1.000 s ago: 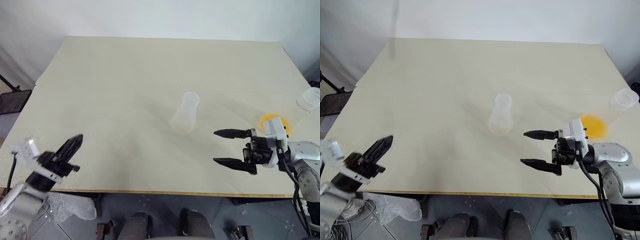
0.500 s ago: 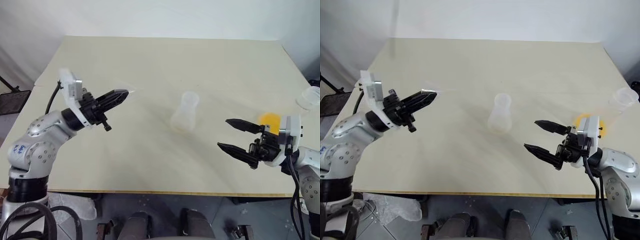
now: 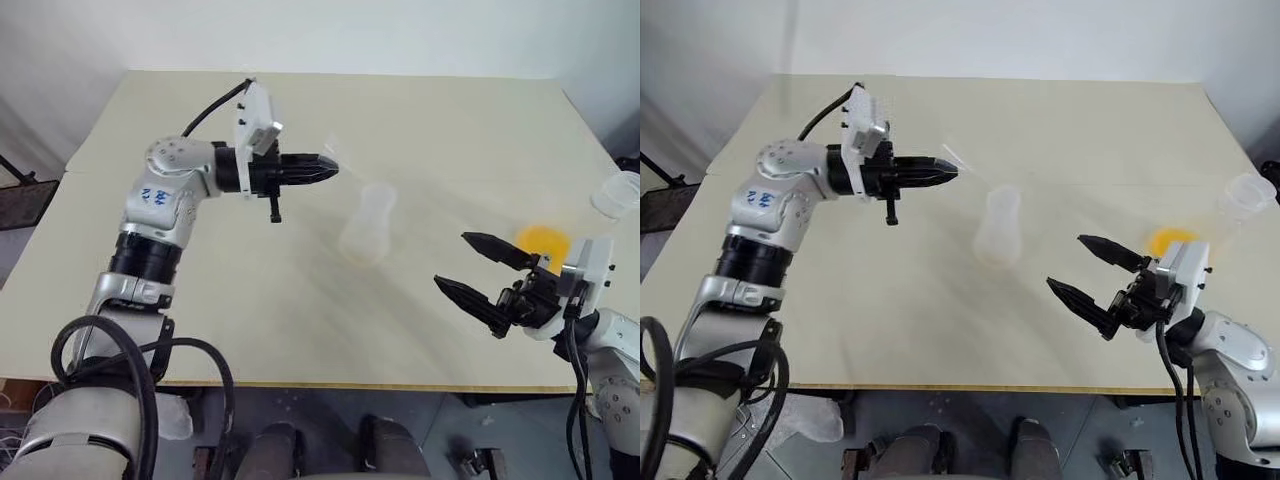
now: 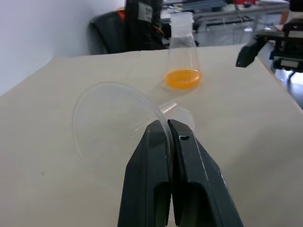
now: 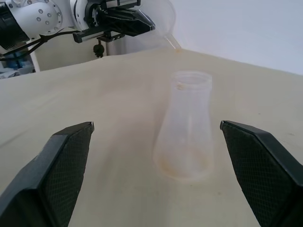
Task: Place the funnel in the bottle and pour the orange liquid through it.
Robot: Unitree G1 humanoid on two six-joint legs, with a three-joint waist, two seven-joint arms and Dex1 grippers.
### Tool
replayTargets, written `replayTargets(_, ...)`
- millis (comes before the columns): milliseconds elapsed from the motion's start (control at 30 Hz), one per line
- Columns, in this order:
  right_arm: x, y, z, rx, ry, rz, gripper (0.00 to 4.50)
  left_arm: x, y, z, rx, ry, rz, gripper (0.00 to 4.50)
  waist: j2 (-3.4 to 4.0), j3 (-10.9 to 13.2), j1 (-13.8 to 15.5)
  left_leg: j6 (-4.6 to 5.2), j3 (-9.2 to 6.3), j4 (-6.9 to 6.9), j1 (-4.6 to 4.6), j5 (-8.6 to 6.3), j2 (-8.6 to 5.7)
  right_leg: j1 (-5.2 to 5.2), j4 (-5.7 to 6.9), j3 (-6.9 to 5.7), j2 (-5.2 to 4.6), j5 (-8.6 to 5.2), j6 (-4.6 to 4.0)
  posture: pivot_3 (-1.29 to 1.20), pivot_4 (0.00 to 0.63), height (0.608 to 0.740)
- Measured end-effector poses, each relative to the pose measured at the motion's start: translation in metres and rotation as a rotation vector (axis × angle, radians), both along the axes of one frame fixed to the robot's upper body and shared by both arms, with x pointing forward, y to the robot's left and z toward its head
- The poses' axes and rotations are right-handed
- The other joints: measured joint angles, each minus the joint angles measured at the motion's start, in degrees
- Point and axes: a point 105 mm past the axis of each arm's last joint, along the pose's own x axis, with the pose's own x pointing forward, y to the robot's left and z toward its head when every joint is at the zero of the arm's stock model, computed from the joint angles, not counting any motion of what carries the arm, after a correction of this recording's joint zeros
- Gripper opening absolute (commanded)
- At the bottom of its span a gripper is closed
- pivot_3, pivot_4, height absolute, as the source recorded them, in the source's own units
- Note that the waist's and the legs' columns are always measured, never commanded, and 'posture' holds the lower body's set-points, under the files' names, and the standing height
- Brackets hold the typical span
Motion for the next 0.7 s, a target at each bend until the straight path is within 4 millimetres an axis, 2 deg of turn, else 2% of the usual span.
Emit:
replayTargets(200, -0.003, -0.001, -0.002, 0.006, -0.010, -0.042, 4.50, 0.013, -0.008, -0.003, 0.082, -0.043, 0.000, 0.03, -0.03, 0.0, 0.1, 0.03, -0.01, 0.01, -0.03, 0.01, 0.00, -0.01, 0.00, -0.01, -0.01, 0.01, 0.02, 0.00, 0.150, 0.740)
replayTargets(600, -0.006, -0.004, -0.007, 0.007, -0.018, -0.086, 4.50, 0.015, -0.024, -0.001, 0.184, -0.106, -0.075, 0.03, -0.05, 0.0, 0.2, 0.07, -0.01, 0.02, -0.06, 0.03, -0.01, -0.02, 0.02, -0.01, -0.03, 0.02, 0.04, 0.00, 0.150, 0.740)
replayTargets(700, -0.006, -0.004, -0.007, 0.014, -0.025, -0.099, 4.50, 0.016, -0.028, -0.005, 0.224, -0.120, -0.092, 0.03, -0.05, 0.0, 0.1, 0.08, -0.01, 0.02, -0.05, 0.03, -0.02, -0.02, 0.02, -0.01, -0.04, 0.03, 0.05, 0.00, 0.150, 0.740)
